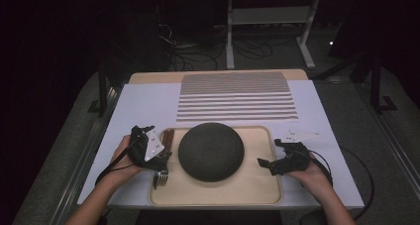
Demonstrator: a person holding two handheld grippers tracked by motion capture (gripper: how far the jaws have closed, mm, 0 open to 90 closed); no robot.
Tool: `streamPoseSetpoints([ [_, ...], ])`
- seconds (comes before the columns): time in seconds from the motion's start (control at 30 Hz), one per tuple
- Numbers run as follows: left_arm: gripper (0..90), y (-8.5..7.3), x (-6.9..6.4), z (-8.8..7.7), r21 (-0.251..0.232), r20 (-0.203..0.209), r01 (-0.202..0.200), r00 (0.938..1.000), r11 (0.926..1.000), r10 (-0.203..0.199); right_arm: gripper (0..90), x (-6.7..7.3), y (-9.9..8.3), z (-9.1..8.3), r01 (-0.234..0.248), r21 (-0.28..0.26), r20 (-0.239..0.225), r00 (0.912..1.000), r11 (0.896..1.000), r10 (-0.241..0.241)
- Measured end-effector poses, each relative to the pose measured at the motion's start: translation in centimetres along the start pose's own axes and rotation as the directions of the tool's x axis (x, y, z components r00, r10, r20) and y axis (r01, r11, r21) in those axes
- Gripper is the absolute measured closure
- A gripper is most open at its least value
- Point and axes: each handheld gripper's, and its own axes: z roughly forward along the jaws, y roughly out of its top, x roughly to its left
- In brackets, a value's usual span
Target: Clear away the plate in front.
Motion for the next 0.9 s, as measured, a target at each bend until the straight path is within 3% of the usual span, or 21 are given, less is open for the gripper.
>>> streamPoseSetpoints([
  [0.13,0.0,-0.2,0.4,-0.1,-0.012,0.037,0.071,0.9968,0.9974,-0.071,0.5,0.0,0.0,0.0,0.000,0.000,0.000,1.0000,1.000,0.000],
  [0.3,0.0,-0.4,0.7,-0.1,-0.019,0.077,0.142,0.9871,0.9897,-0.140,0.5,0.0,0.0,0.0,0.000,-0.001,0.000,1.0000,1.000,0.000],
  [0.57,0.0,-0.7,1.2,-0.2,-0.031,0.141,0.267,0.9550,0.9631,-0.261,0.5,0.1,0.0,-0.1,0.000,-0.002,0.002,1.0000,1.000,0.000],
  [0.9,0.0,-1.1,1.8,-0.3,-0.034,0.203,0.372,0.9112,0.9276,-0.358,0.5,0.1,0.0,-0.1,0.001,-0.002,0.000,1.0000,1.000,-0.001],
])
